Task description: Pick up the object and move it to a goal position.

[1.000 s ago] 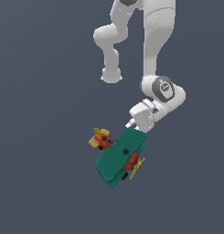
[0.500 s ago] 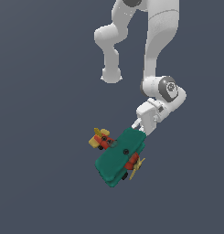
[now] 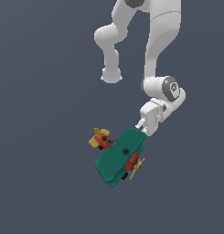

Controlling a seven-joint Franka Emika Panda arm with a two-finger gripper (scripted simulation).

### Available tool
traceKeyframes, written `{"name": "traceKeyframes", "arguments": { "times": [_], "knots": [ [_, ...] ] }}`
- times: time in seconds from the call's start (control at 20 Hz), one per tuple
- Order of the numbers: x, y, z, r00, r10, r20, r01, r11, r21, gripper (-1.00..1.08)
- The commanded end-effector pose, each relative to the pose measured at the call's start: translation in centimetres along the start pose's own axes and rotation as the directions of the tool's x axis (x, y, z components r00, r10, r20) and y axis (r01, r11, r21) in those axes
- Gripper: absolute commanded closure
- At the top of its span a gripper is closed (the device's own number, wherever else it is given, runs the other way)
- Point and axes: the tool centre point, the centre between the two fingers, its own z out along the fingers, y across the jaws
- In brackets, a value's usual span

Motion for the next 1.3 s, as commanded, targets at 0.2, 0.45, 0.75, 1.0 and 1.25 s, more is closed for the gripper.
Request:
{"name": "traceKeyframes", "arguments": {
  "times": [0.2, 0.45, 0.75, 1.0, 1.25],
  "knots": [
    [0.4, 0.0, -0.3, 1.000, 0.000, -0.024, 0.000, 1.000, -0.014, -0.20],
    [0.6, -0.8, -0.9, 0.999, -0.025, -0.042, 0.025, 1.000, -0.018, -0.20],
    [1.0, -0.8, -1.1, 0.998, -0.024, -0.060, 0.022, 0.999, -0.027, -0.20],
    [1.5, -0.6, -1.4, 0.996, -0.019, -0.083, 0.016, 0.999, -0.039, -0.20],
    [1.7, -0.4, -1.5, 0.995, -0.016, -0.094, 0.012, 0.999, -0.045, -0.20]
  ]
}}
